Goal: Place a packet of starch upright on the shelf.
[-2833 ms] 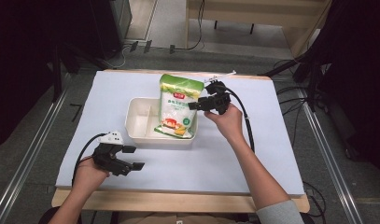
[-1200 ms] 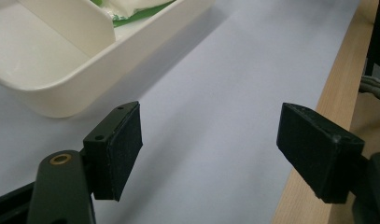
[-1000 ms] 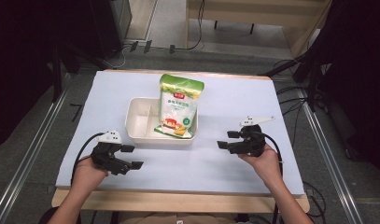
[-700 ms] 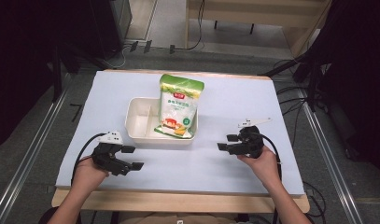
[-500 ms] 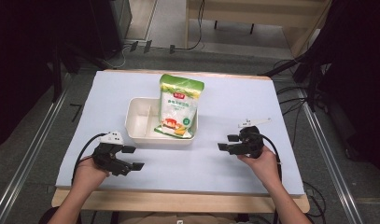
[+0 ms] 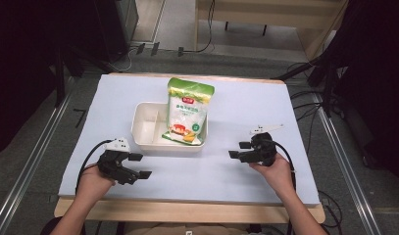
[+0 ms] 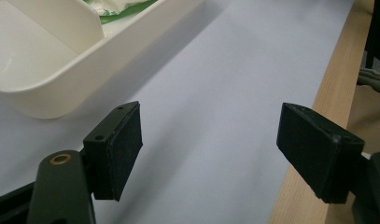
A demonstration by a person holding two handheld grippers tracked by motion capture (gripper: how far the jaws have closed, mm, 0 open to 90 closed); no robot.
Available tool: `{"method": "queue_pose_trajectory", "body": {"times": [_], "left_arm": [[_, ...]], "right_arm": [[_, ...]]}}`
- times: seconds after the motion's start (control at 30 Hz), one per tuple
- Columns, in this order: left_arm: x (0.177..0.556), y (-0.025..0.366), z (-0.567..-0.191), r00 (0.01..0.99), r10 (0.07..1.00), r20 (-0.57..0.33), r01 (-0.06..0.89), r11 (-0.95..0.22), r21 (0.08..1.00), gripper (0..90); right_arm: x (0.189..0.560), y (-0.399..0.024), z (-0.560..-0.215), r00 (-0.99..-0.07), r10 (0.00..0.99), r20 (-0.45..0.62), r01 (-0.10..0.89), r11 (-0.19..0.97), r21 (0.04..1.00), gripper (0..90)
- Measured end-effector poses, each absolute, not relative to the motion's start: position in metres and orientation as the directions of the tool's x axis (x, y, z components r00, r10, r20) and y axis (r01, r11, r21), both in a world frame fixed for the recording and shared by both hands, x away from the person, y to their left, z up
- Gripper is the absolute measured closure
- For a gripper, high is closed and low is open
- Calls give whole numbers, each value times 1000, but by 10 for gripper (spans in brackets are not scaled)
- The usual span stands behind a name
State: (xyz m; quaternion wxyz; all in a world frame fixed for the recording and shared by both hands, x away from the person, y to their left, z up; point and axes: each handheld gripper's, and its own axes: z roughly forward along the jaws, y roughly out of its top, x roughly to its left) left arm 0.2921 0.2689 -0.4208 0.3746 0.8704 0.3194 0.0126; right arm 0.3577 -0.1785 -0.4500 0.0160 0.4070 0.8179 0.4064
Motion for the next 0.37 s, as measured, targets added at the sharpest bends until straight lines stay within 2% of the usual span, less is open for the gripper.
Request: {"method": "queue_pose_trajectory", "body": {"times": [0.37], "left_arm": [[292, 269, -421, 796, 565, -218, 547, -515, 660, 230]], "right_arm": [[358, -177, -452, -671, 679, 299, 651, 345, 676, 344]]}}
